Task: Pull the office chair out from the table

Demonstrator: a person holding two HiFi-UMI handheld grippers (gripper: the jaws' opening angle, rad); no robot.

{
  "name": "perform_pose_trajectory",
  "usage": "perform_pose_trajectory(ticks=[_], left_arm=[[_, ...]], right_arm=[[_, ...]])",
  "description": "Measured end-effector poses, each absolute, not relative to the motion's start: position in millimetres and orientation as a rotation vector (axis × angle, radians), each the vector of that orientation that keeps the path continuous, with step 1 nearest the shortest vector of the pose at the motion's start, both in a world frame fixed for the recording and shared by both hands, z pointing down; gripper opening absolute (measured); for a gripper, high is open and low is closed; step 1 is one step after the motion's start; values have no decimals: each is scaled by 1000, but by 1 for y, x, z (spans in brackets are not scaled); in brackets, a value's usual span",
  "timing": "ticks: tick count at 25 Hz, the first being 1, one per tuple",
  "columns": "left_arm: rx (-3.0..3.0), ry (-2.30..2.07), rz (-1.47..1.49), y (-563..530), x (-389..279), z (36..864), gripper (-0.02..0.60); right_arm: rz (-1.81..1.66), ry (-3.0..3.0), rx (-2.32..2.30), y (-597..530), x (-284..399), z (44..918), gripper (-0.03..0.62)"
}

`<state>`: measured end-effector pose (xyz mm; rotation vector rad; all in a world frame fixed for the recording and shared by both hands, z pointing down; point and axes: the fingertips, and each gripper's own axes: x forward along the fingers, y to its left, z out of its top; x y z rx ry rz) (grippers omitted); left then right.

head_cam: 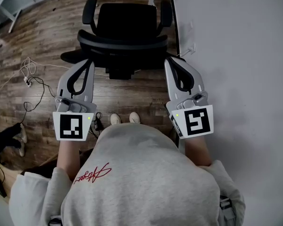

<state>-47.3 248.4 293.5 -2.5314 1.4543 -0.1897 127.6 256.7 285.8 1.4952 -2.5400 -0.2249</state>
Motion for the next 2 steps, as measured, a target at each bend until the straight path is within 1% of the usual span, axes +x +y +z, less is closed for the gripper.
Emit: perform_pose_trajectory(ticks=[2], left_arm=[[-2532,1451,-200,247,-47,296,-6]], right_arm=[[-223,-2541,1492,257,128,287,0]])
